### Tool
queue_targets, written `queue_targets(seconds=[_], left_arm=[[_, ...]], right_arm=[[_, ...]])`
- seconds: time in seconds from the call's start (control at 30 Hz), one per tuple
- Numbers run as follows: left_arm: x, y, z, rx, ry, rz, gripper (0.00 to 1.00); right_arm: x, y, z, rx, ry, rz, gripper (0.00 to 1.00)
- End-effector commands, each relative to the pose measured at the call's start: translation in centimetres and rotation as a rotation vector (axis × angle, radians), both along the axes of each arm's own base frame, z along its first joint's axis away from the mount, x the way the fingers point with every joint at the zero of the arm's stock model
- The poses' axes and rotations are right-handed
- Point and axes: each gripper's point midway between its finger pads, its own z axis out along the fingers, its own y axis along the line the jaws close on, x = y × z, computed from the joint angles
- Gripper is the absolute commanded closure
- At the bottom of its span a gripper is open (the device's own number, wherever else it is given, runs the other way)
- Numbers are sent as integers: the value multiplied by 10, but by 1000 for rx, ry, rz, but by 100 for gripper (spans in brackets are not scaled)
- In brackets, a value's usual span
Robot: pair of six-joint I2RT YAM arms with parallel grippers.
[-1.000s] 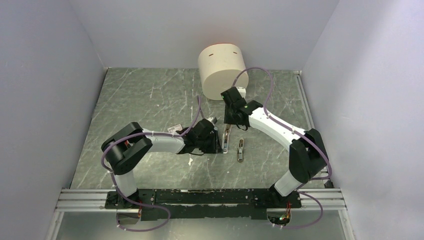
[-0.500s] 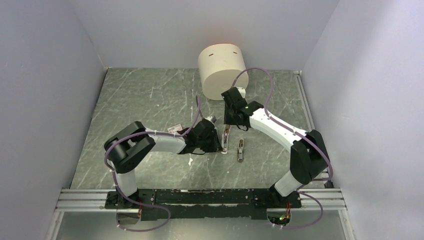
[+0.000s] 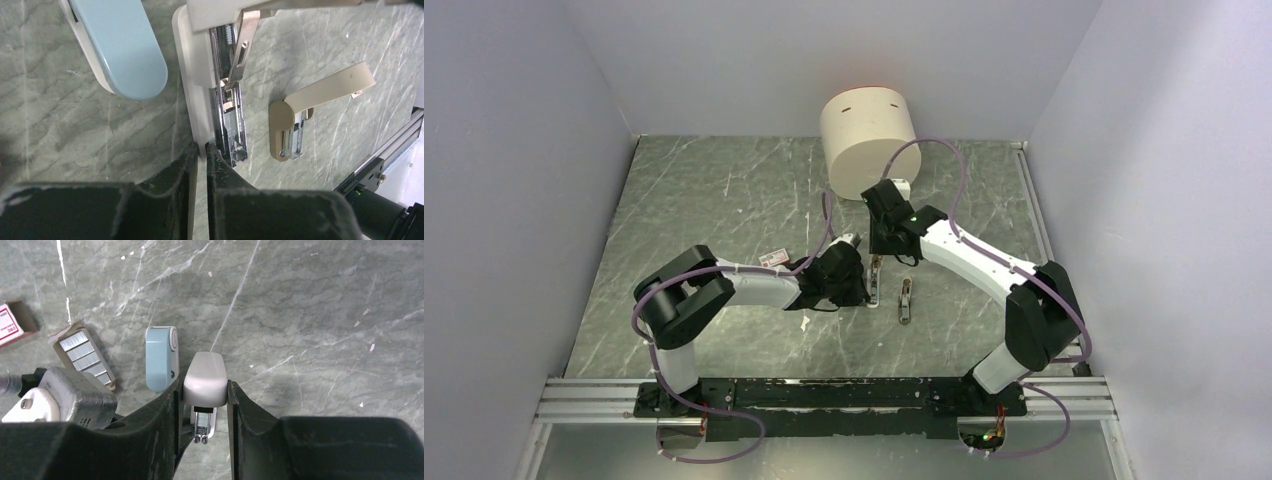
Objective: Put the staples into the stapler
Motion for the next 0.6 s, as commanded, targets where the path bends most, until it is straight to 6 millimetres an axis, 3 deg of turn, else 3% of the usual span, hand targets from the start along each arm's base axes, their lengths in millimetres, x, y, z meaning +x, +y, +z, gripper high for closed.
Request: queue_targets(seconds=[0.0,0.57], left_arm=[[-6,17,-30,117,20,21,89],[-11,16,-36,51,90,46,90]], right_arm=[[-22,2,-2,9,44,23,77],[-59,-1,-15,57,137,90,78]])
